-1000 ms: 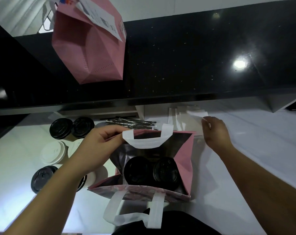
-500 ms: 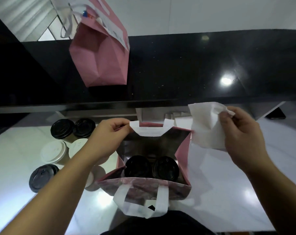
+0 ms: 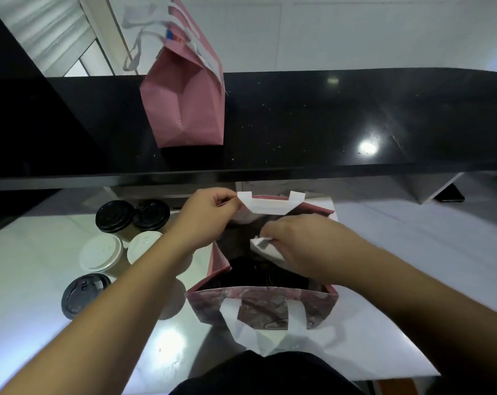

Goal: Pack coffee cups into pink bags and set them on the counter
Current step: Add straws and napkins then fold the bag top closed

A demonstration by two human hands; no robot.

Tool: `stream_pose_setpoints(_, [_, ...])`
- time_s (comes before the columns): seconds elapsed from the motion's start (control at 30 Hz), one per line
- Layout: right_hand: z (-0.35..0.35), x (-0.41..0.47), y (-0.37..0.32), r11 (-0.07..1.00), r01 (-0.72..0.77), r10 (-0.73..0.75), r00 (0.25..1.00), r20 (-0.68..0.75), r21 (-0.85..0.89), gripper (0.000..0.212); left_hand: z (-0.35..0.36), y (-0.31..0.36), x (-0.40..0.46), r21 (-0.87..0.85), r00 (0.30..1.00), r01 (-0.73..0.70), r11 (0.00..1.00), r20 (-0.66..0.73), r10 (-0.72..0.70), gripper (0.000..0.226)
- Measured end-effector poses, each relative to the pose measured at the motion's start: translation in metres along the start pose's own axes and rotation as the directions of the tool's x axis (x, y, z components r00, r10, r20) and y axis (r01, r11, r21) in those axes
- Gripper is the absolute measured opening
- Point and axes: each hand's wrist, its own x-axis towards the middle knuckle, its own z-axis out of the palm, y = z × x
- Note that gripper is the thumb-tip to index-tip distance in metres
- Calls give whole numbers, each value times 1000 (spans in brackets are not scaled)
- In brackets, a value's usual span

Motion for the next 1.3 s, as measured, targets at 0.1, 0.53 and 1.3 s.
stream_pose_setpoints(0.1, [13, 24, -5, 992, 11, -4, 998, 61, -123, 41, 1, 3, -1, -7, 1000, -1, 1000, 2, 1, 16])
stream_pose_setpoints(0.53, [54, 31, -24, 991, 103, -135, 841, 524, 90, 47, -3, 2, -6, -18, 999, -26, 999, 39, 27, 17])
stream_pose_setpoints(1.3, [85, -100, 51, 768, -141, 214, 976, -43, 625, 60, -47, -61, -117, -153, 884, 90, 984, 467, -8, 49])
